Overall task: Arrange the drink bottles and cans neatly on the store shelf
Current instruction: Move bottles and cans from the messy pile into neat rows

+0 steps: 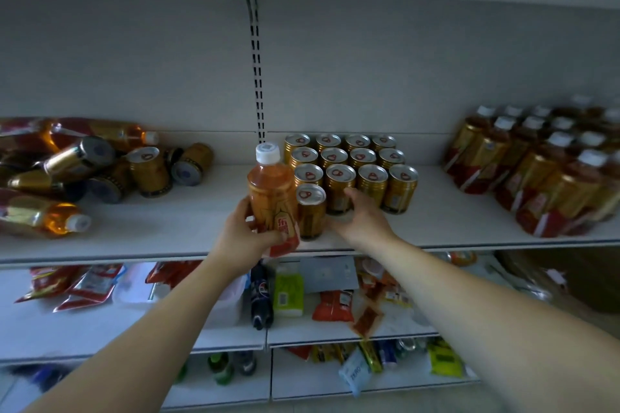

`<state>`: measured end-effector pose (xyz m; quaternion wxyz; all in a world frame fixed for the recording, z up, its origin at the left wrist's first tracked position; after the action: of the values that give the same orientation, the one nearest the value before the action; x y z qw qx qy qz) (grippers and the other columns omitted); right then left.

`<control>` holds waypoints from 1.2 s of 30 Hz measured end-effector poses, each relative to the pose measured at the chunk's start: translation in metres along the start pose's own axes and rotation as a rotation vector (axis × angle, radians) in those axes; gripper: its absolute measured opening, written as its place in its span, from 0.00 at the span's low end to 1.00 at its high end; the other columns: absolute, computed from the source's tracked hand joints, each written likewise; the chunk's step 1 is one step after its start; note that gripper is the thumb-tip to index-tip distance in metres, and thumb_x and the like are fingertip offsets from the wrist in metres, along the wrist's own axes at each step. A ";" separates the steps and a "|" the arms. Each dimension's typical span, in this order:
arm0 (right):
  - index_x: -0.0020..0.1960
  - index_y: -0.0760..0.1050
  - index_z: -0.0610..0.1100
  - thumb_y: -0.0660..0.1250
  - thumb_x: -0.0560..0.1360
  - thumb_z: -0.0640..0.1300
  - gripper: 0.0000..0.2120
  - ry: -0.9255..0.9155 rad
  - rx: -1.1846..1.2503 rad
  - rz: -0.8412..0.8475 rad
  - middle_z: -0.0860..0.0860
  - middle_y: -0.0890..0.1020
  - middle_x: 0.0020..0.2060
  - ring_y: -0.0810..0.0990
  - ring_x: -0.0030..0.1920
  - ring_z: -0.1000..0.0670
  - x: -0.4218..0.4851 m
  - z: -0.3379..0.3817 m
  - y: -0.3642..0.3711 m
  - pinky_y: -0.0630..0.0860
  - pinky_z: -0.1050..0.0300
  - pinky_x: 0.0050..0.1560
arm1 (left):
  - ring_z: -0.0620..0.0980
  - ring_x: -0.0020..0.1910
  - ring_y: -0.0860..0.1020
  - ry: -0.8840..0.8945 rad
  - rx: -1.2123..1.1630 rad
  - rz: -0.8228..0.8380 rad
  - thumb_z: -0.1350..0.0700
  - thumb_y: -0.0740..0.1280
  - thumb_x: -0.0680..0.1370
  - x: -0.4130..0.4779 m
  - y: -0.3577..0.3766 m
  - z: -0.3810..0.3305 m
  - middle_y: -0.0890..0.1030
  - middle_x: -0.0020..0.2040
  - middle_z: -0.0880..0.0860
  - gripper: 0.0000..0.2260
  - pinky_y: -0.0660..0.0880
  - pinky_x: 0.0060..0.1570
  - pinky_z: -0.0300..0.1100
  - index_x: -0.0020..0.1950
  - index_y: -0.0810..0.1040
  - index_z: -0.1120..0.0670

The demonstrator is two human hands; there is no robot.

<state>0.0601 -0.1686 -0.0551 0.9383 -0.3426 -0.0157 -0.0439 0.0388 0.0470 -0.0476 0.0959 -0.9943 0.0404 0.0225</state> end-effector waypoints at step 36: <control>0.79 0.44 0.39 0.52 0.73 0.73 0.49 0.412 -0.647 0.028 0.42 0.49 0.78 0.47 0.78 0.42 -0.029 -0.387 -0.361 0.49 0.43 0.76 | 0.49 0.56 0.75 -0.043 0.078 0.058 0.67 0.72 0.71 0.035 0.449 -0.060 0.74 0.51 0.45 0.32 0.73 0.41 0.34 0.70 0.63 0.54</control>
<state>-0.0023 -0.6907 -0.1206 0.7658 -0.6051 0.1925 -0.1017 0.0383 -0.4068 -0.0752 0.1345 -0.9876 0.0678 0.0450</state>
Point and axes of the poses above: each hand's wrist, its own x-axis towards the middle knuckle, its own y-axis out of the palm, z = x × y, the point moved 3 cm from there along x, towards the middle knuckle
